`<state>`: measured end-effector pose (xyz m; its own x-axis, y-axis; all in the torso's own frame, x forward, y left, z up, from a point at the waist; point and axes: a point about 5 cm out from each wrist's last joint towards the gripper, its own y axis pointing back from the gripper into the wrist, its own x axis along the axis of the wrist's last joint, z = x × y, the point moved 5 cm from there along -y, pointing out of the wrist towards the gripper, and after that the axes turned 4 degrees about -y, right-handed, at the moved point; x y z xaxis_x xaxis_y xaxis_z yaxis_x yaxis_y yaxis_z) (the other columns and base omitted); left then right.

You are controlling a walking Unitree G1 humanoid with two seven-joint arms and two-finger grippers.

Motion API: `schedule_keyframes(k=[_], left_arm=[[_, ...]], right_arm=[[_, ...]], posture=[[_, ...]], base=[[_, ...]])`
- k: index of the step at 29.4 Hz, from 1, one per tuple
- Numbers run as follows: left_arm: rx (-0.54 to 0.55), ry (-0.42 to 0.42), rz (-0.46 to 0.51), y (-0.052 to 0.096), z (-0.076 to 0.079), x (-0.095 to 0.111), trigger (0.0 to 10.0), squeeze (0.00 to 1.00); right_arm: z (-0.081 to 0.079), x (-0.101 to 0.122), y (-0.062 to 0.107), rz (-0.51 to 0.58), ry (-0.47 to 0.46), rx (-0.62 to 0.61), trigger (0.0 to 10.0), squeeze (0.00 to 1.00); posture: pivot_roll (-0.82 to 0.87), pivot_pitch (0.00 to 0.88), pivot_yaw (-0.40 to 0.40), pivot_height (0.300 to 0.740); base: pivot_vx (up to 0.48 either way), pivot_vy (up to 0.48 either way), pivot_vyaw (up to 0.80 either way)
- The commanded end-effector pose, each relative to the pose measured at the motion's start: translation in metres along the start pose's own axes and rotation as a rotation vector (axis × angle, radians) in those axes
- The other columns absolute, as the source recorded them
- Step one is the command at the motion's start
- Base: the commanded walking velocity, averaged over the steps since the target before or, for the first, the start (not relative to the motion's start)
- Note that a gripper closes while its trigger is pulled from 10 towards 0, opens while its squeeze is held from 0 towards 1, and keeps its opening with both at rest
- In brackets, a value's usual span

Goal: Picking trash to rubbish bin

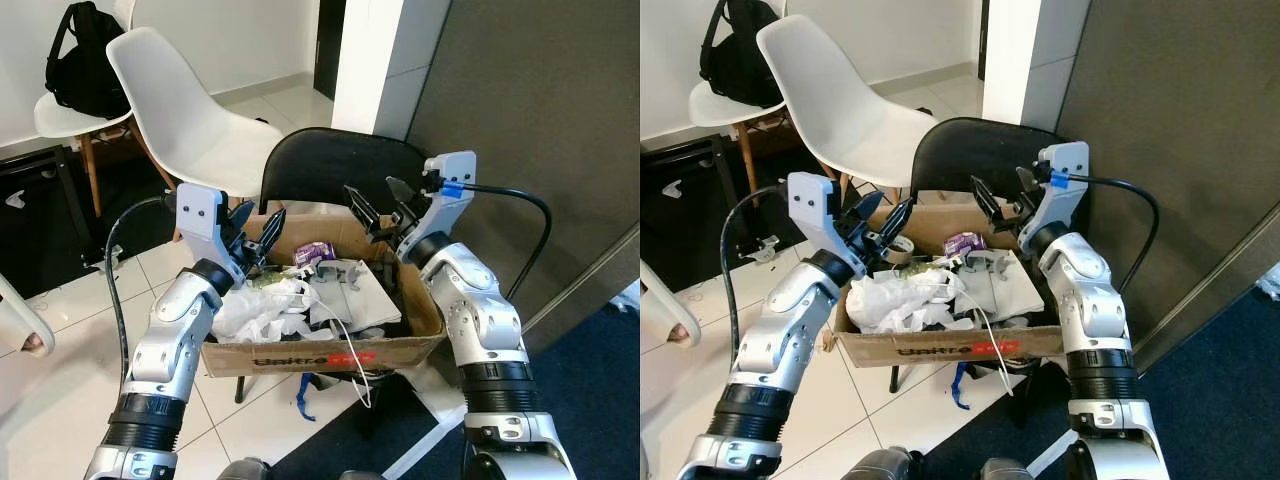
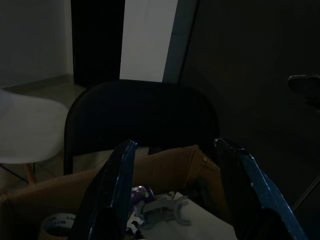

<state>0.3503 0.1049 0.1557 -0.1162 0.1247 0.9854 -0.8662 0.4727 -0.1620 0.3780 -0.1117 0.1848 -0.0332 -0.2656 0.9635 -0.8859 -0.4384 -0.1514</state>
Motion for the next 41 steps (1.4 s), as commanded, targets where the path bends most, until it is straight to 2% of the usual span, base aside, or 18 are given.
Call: schedule_keyframes(k=[1,41], left_arm=[[-0.006,-0.009,-0.035,-0.003,0.002,-0.006,10.0,0.0],[-0.025,-0.033,-0.056,-0.006,0.005,-0.011,10.0,0.0]], right_arm=[[0.004,0.002,0.0,0.007,-0.004,-0.015,10.0,0.0],[0.004,-0.009,-0.004,-0.029,0.002,0.012,10.0,0.0]], posture=[[-0.03,0.0,-0.046,0.74],[-0.03,0.0,-0.053,0.74]], base=[[-0.259,0.0,0.0],[-0.314,0.0,0.0]])
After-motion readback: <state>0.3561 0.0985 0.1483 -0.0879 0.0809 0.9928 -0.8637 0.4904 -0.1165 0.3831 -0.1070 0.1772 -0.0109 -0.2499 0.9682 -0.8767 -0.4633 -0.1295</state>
